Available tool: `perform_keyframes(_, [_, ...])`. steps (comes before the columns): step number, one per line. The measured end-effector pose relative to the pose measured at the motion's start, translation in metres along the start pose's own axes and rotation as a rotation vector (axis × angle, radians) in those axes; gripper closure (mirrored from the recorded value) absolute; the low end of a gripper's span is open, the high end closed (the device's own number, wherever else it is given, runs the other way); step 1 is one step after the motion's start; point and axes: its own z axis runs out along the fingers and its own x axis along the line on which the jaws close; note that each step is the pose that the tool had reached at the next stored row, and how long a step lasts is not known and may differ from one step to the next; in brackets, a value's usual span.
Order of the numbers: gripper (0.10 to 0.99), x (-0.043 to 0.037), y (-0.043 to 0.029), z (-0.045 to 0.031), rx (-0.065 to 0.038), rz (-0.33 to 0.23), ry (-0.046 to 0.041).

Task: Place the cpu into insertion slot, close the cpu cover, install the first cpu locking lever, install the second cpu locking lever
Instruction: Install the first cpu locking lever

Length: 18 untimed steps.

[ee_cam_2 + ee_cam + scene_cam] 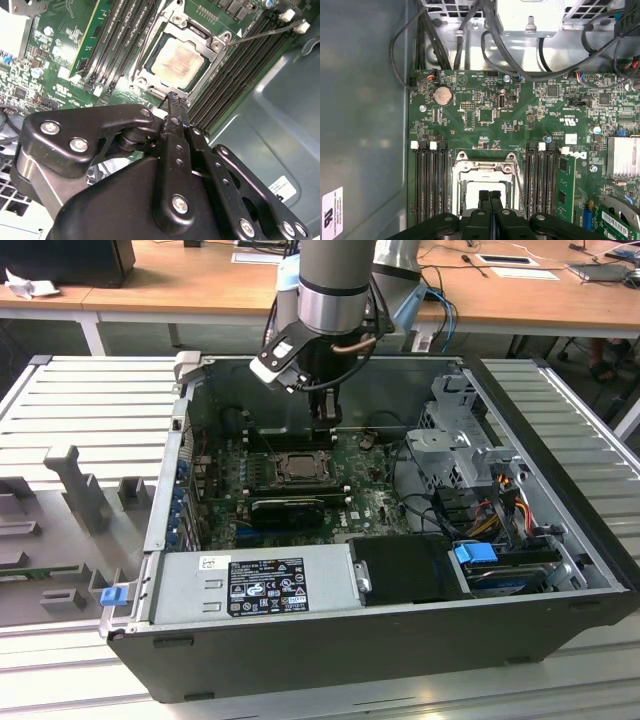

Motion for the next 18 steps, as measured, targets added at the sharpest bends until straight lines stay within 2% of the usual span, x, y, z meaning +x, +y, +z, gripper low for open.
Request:
perform_keyframes(4, [0.980,0.0000,0.0000,0.0003,0.003,-0.078,0.0001])
perform_keyframes(5, [0.980,0.0000,0.0000,0.0006,0.004,-0.117,0.0002])
perform_keyframes(8, [0.980,-0.0001,0.0000,0.0011,0.005,-0.181,0.0001])
perform_keyframes(13, [0.980,0.0000,0.0000,0.0015,0.003,-0.244,0.0081])
perform_keyframes(18, [0.980,-0.0001,0.0000,0.0014,0.005,-0.297,0.0091])
